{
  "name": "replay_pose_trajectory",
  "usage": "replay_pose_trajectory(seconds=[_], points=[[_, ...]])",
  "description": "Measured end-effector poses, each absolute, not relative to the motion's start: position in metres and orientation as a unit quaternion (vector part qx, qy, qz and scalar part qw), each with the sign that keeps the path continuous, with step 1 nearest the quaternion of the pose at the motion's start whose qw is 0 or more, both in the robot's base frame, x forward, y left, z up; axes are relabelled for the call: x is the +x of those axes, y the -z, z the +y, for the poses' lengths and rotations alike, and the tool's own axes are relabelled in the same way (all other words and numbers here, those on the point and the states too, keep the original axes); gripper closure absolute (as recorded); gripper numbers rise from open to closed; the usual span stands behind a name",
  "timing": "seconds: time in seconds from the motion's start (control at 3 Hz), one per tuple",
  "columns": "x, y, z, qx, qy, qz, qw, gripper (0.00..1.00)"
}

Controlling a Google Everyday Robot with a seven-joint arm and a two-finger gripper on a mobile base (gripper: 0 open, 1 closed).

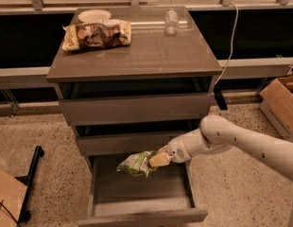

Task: Place green jalapeno chip bag into bottom drawer

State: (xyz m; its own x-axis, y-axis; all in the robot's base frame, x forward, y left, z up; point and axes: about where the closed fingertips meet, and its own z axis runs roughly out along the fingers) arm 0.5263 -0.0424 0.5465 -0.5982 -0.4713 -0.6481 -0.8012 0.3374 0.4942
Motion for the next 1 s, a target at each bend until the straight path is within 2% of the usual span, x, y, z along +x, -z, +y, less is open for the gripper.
replay_pose_trajectory(seconds=[1.0], points=[[0.540, -0.407, -0.067, -0.316, -0.433, 0.811, 0.232, 1.00]])
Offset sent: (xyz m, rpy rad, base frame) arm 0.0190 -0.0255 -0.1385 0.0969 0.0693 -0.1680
